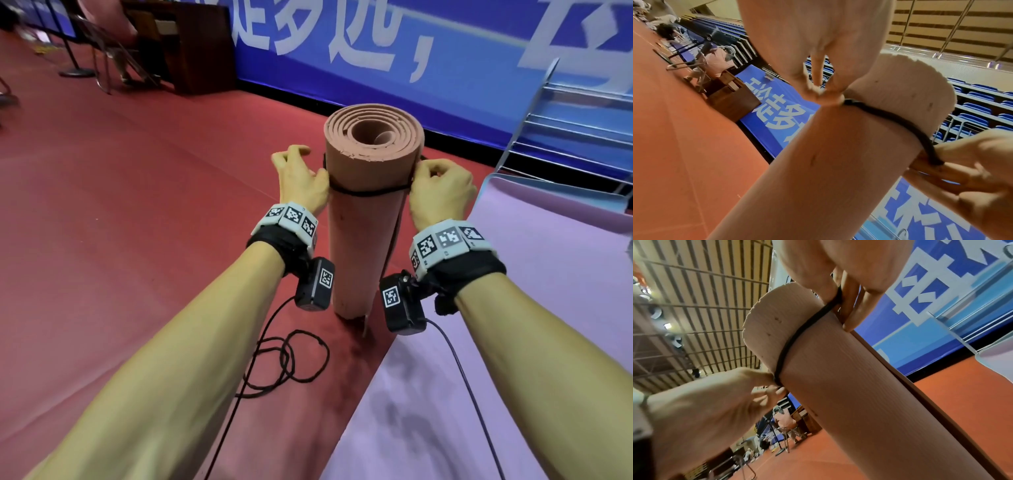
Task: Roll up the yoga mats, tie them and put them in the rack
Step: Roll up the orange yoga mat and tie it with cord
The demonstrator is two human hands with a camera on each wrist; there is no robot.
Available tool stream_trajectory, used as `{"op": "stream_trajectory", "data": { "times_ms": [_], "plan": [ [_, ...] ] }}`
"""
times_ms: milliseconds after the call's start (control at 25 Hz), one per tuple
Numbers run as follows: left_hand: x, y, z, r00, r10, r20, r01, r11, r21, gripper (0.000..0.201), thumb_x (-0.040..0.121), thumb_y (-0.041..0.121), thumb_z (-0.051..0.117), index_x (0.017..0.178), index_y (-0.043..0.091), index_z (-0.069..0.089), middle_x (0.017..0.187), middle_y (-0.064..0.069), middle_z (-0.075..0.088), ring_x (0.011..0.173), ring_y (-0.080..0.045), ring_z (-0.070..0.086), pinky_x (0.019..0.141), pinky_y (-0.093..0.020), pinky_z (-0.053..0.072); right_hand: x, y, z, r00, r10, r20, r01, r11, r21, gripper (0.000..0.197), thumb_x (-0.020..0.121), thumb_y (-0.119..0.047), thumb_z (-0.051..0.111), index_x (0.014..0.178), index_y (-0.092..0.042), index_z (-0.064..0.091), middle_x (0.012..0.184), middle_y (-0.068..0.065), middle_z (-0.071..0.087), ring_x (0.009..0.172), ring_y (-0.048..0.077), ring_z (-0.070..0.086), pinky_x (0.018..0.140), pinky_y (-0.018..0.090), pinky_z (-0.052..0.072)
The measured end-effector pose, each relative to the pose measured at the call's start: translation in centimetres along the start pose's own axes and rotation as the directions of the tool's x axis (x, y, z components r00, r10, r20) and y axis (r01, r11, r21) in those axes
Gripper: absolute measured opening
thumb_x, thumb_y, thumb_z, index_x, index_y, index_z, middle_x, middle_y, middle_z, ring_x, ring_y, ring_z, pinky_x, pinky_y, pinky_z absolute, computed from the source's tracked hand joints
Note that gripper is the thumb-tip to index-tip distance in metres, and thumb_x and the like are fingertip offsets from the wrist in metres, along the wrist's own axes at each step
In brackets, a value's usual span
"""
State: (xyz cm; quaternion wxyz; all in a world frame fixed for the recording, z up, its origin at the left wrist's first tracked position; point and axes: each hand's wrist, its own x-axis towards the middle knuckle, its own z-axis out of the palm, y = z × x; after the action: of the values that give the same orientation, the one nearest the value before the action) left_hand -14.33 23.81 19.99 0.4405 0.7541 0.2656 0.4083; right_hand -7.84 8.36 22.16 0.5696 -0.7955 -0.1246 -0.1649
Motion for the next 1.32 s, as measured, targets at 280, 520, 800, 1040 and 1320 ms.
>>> {"op": "stream_trajectory", "data": {
  "times_ms": [280,520,800,1040,1320],
  "plan": [
    [3.2,-0.1,0.8,0.969,-0.146,0.201,0.155,0.987,-0.031,0.026,0.081,0.009,0.047,0.058,0.008,0.058,0.056,-0.011,0.058,0.057,-0.028,0.06,0.074,-0.043,0.06,1.4,1.1,0.7,0.998,-0.005,-0.062,0.001,0.998,-0.064,0.025,0.094,-0.009,0.051,0.112,-0.009,0.067,0.112,0.008,0.07,0.111,0.028,0.058,0.092,0.029,0.037],
    [3.8,-1.3,0.5,0.935,-0.157,0.317,0.158,0.987,0.023,0.03,0.084,0.011,0.058,0.055,0.005,0.051,0.062,-0.014,0.054,0.061,-0.018,0.052,0.059,-0.031,0.05,3.1,2.9,1.0,0.997,0.079,-0.004,-0.079,0.997,-0.013,0.023,0.093,-0.013,0.048,0.079,-0.012,0.066,0.08,-0.001,0.059,0.085,0.024,0.05,0.077,0.028,0.037],
    [3.8,-7.8,3.4,0.855,-0.291,0.43,0.287,0.955,0.075,0.035,0.083,0.018,0.066,0.059,-0.006,0.059,0.064,-0.018,0.057,0.064,-0.021,0.047,0.064,-0.032,0.05,3.8,10.9,4.1,0.933,0.273,0.233,-0.266,0.962,-0.062,0.03,0.073,-0.021,0.042,0.056,-0.011,0.063,0.069,0.009,0.067,0.076,0.037,0.062,0.079,0.047,0.055],
    [2.7,-12.4,6.7,0.786,-0.372,0.494,0.377,0.921,0.094,0.048,0.091,0.005,0.06,0.044,0.008,0.059,0.052,-0.01,0.058,0.05,-0.015,0.054,0.061,-0.027,0.051,4.1,15.6,5.5,0.898,0.27,0.348,-0.235,0.962,-0.14,0.028,0.082,-0.01,0.048,0.054,-0.01,0.054,0.069,0.015,0.061,0.073,0.036,0.057,0.075,0.046,0.05],
    [1.2,-16.4,8.2,0.673,-0.479,0.563,0.271,0.868,0.416,0.043,0.084,-0.009,0.059,0.049,0.016,0.058,0.037,0.008,0.055,0.043,0.0,0.056,0.067,-0.028,0.046,4.0,20.7,6.3,0.801,0.436,0.411,-0.341,0.896,-0.286,0.024,0.081,-0.003,0.051,0.062,0.0,0.066,0.069,0.016,0.064,0.074,0.029,0.059,0.071,0.038,0.05]
  ]
}}
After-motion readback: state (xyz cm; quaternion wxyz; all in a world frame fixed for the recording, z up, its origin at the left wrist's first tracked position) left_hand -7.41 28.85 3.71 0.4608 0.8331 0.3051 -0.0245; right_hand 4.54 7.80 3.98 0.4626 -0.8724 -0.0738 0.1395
